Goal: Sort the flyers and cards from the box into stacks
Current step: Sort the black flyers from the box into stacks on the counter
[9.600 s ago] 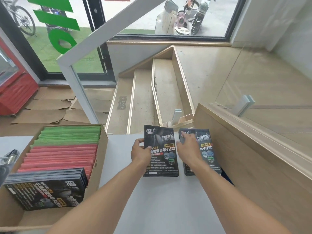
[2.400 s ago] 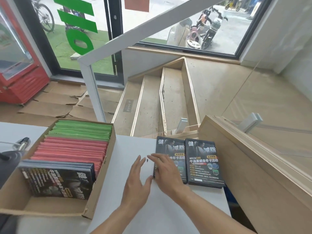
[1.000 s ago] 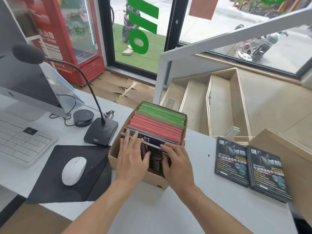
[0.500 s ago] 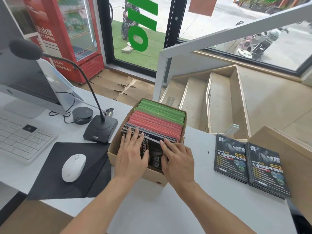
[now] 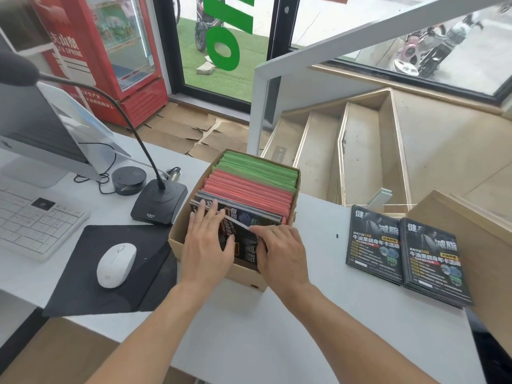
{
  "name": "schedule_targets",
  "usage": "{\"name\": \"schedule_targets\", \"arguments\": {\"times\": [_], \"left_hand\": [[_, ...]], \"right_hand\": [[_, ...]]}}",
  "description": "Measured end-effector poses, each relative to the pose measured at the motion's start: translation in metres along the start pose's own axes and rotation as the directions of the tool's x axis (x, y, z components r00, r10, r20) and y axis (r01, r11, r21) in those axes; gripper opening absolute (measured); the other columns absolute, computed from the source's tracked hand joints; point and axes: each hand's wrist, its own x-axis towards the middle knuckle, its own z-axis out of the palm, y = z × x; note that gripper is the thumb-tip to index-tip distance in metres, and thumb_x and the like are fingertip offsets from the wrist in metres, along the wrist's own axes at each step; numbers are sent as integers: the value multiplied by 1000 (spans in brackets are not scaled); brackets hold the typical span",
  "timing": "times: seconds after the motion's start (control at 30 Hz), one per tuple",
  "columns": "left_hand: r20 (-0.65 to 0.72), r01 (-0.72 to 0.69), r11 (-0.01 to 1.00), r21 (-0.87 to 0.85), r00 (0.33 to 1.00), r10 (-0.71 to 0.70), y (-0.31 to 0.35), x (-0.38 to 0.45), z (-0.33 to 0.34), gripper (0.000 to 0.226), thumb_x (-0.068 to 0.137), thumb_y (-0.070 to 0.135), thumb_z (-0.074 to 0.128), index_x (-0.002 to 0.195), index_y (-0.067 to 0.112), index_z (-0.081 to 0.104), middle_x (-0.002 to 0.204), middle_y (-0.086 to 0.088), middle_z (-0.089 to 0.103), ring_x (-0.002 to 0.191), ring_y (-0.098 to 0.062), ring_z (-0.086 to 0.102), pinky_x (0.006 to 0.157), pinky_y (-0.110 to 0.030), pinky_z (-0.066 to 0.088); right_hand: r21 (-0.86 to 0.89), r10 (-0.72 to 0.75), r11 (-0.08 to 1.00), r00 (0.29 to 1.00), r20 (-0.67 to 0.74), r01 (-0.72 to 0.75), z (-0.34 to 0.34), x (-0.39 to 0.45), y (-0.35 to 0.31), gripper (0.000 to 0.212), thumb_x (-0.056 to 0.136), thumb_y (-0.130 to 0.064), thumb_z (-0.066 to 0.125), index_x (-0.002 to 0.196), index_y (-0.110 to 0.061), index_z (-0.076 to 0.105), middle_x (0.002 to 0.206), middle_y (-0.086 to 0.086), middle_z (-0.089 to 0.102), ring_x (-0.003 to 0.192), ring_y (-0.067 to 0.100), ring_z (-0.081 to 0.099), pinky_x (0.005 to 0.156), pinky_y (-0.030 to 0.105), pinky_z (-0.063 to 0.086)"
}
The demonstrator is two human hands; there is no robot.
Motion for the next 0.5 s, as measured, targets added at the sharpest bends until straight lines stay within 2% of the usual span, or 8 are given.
{"name": "schedule_targets", "arguments": {"times": [0.07,0.13,0.2,0.27,0.3,0.37,0.43,0.5], "left_hand": [[10,21,1000,-2,1000,-21,1,-2,-5,60,91,26,72,144,8,50,163,-4,31,156,-18,7,128,-44,8],[7,-30,998,48,1000,30,6,1,-22,53,85,38,77,126,9,59,159,-7,39,156,-21,8,128,-48,5],[25,-168,973,157,986,167,18,14,-48,43,77,56,79,88,19,60,131,-3,64,151,-23,27,127,-51,6],[130,-265,938,222,962,241,41,30,-85,51,74,68,73,68,24,48,88,9,67,119,-17,58,117,-49,33],[194,-284,937,203,950,246,56,36,-102,53,76,70,69,65,24,45,75,11,61,93,-13,61,98,-45,48],[310,-266,960,88,923,228,85,43,-122,47,83,68,64,68,26,49,64,10,56,64,-8,53,65,-36,51],[383,-249,964,-96,884,267,111,44,-122,28,92,58,60,80,33,59,70,10,62,64,-7,55,61,-34,48],[445,-135,920,-367,843,301,131,37,-106,13,99,43,58,95,36,69,84,13,70,77,-8,63,71,-36,52]], "right_hand": [[140,62,988,995,75,-72,-7,2,-4,29,88,-4,65,110,-23,65,96,-6,74,82,17,68,70,31,55],[197,32,979,995,90,-49,-21,6,-7,32,86,-2,64,107,-25,56,89,-6,72,74,19,66,60,29,52],[276,-57,961,994,88,31,-43,15,-8,40,83,1,63,107,-28,50,91,-6,71,78,19,64,63,37,54],[385,-112,921,986,122,57,-74,28,-9,42,86,1,61,110,-30,47,99,-6,69,85,16,62,71,37,54],[442,-117,896,985,129,49,-92,34,-9,41,88,1,61,111,-31,47,100,-9,68,85,13,61,74,33,52],[559,-67,829,991,112,-7,-126,43,-6,42,91,0,62,113,-33,50,97,-16,65,84,7,60,77,23,50],[667,27,741,995,92,-82,-153,47,2,46,90,1,68,114,-36,53,97,-16,66,83,11,63,78,20,51],[708,109,691,989,100,-148,-170,46,18,50,87,-4,75,119,-38,56,99,-12,67,78,17,66,74,26,55]]}}
